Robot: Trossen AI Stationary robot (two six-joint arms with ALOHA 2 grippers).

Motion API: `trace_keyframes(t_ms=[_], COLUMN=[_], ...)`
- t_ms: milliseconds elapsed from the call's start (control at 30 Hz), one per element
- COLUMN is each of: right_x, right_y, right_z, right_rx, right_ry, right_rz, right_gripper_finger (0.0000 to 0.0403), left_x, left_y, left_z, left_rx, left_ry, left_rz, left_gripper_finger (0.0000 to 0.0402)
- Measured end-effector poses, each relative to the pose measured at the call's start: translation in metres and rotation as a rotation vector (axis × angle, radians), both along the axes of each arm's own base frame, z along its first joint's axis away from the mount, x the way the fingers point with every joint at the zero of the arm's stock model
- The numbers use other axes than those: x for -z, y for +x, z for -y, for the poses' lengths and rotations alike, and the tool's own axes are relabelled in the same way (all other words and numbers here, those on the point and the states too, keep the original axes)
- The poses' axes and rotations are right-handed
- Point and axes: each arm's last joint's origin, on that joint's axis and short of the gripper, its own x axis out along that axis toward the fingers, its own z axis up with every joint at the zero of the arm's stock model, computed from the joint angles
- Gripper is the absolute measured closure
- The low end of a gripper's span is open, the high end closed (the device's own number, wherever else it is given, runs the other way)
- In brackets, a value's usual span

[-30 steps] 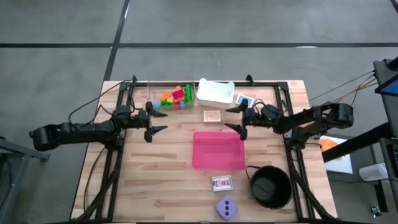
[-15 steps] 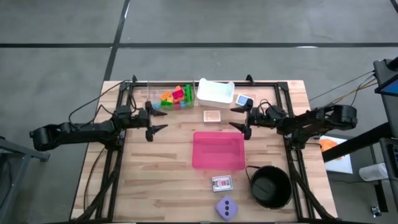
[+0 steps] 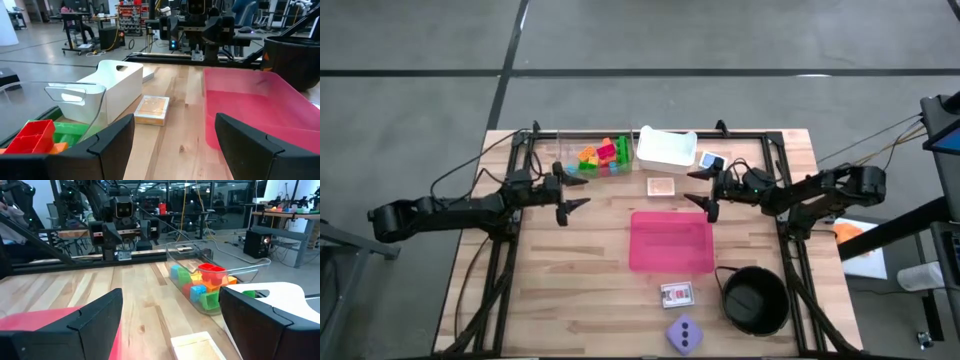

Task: Pick & Place Toys
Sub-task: Put the blue playing card into the white bin

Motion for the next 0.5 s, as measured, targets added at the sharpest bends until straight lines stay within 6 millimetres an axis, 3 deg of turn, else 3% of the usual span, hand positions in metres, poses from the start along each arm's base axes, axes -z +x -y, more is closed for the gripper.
trace_keyframes(t_ms=[267, 500], right_x=[0.004, -0.006], right_y=[0.005, 0.015], right_z=[0.006, 0.017], right_rx=[0.134, 0.327], right_ry=[0.045, 0.096], right_rz=[-0.1, -0.393], right_gripper_finger=[0.0073, 0.0073], left_x=[0.0, 0.0], left_y=[0.0, 0.0], left_z=[0.0, 0.0], left_rx=[0.0, 0.0], left_ry=[-0.004, -0.004], left_rz=[-0.003, -0.003], left_gripper_finger=[0.0121, 0.0121])
